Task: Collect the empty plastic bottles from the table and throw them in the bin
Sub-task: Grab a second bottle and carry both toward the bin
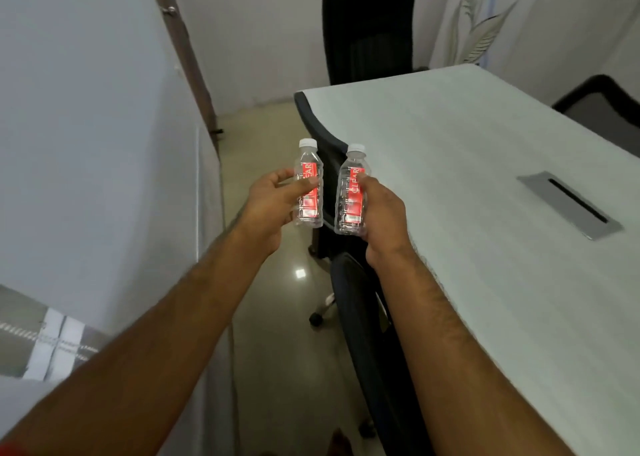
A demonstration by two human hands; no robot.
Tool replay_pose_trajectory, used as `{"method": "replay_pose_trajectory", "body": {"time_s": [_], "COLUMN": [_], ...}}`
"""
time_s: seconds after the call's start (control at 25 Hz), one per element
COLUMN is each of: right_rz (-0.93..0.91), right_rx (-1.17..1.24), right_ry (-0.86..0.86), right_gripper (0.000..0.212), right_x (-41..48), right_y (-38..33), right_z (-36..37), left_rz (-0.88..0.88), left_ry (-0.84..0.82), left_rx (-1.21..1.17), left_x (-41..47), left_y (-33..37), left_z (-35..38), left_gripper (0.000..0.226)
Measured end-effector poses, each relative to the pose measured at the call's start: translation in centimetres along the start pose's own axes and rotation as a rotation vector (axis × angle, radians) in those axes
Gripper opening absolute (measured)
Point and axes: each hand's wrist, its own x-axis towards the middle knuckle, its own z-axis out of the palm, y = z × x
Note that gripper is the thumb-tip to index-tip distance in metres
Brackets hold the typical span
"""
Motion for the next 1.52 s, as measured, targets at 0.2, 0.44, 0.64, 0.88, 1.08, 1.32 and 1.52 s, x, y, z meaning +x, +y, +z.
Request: {"method": "replay_pose_trajectory", "body": {"time_s": [0.2, 0.44, 0.64, 0.88, 1.08, 1.32, 1.52], "right_rz": [-0.035, -0.004, 0.003, -0.03, -0.044, -0.01, 0.021], "right_rx": [-0.026, -0.125, -0.165, -0.151, -0.103, -0.099, -0.069], "right_ry": [-0.11, -0.11, -0.131, -0.186, -0.222, -0.197, -0.175], "right_gripper": [0.014, 0.021, 0.012, 0.012, 0.01, 0.014, 0.018], "right_x": [6.9, 19.3, 29.0, 39.0, 49.5, 67.8, 81.2], "right_y": [-1.7, -0.7, -1.8, -5.2, -5.7, -7.6, -11.7], "right_z": [6.9, 17.9, 28.6, 37.1, 43.4, 50.1, 54.7], "left_rz": [0.027, 0.02, 0.022, 0.064, 0.063, 0.023, 0.013], "left_ry": [0.058, 0.123, 0.174, 0.169, 0.155, 0.145, 0.129], "left_rx": [0.032, -0.019, -0.123, -0.113, -0.104, -0.065, -0.036], "left_x": [8.3, 23.3, 36.4, 48.0, 58.7, 78.0, 91.8], "left_y": [1.8, 2.2, 5.3, 10.2, 12.2, 14.9, 19.6], "left_z": [-4.0, -10.7, -16.8, -20.9, -23.4, -23.7, -22.7], "left_gripper": [0.039, 0.037, 0.04, 0.039, 0.039, 0.039, 0.033]}}
